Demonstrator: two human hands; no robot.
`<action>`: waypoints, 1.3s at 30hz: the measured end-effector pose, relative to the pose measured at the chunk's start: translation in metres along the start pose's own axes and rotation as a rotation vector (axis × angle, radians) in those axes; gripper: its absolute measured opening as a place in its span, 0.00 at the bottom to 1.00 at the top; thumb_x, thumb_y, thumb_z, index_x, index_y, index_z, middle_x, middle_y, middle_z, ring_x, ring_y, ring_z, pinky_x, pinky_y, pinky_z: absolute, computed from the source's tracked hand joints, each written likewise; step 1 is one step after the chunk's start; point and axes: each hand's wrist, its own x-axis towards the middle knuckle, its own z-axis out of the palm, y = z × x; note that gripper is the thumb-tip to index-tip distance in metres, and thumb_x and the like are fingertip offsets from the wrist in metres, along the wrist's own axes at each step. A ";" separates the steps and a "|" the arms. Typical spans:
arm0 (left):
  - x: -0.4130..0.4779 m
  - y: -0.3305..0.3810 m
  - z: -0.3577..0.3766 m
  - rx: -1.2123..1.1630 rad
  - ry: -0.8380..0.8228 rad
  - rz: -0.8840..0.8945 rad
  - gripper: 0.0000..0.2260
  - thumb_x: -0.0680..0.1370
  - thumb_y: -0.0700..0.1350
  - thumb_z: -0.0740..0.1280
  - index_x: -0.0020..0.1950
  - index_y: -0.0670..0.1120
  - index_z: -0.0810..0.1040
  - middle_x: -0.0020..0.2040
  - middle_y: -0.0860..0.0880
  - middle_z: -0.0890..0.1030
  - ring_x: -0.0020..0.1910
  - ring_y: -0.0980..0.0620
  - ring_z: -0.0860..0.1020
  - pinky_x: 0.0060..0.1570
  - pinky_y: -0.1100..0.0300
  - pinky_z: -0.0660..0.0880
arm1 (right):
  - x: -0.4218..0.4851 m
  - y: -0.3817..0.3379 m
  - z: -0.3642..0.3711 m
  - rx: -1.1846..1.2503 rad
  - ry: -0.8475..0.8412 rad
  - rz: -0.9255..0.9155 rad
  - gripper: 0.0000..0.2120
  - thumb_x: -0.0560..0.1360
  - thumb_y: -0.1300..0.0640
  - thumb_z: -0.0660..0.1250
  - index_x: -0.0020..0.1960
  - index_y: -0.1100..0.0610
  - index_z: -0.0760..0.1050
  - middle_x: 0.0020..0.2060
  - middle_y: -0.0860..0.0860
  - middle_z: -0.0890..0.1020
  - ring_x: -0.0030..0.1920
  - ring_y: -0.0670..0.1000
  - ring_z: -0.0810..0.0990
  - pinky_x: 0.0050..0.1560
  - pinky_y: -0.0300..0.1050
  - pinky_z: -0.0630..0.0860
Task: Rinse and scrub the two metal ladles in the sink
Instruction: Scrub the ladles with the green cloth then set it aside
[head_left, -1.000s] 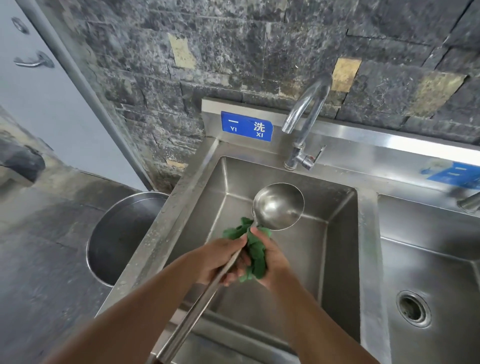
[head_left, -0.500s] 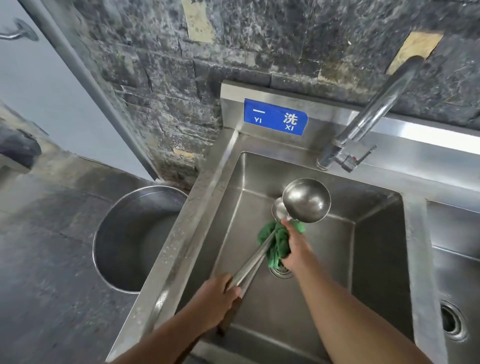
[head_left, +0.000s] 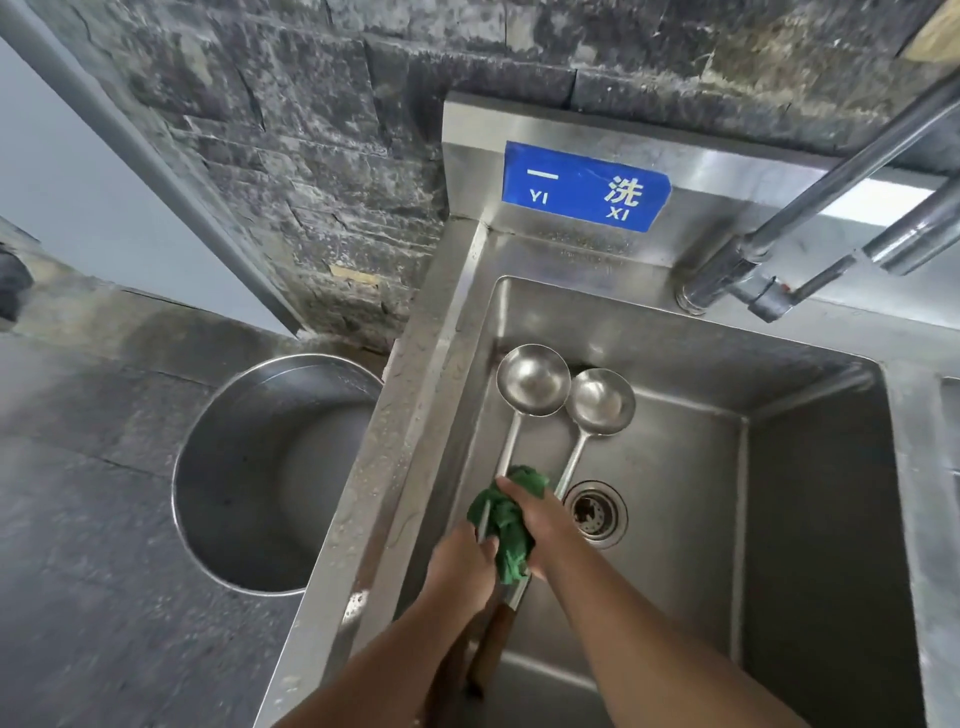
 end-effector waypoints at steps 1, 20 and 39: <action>0.006 -0.001 0.000 -0.018 -0.013 -0.027 0.09 0.82 0.50 0.60 0.54 0.46 0.74 0.47 0.45 0.81 0.48 0.44 0.82 0.50 0.48 0.81 | 0.005 0.003 0.001 -0.004 0.000 0.015 0.21 0.69 0.59 0.78 0.59 0.63 0.76 0.44 0.65 0.85 0.41 0.62 0.85 0.45 0.60 0.83; 0.047 -0.031 0.022 0.048 0.158 -0.085 0.14 0.83 0.46 0.55 0.46 0.46 0.79 0.43 0.46 0.81 0.36 0.56 0.76 0.31 0.63 0.69 | 0.035 0.040 0.009 -0.110 -0.030 0.039 0.17 0.70 0.58 0.78 0.55 0.60 0.78 0.46 0.64 0.84 0.41 0.61 0.85 0.41 0.54 0.84; 0.038 -0.044 0.080 0.539 -0.123 0.117 0.19 0.80 0.41 0.66 0.70 0.40 0.68 0.67 0.42 0.74 0.65 0.44 0.75 0.62 0.56 0.74 | 0.014 0.052 -0.112 0.237 0.312 -0.016 0.16 0.71 0.51 0.77 0.55 0.54 0.78 0.51 0.61 0.83 0.51 0.63 0.83 0.52 0.68 0.80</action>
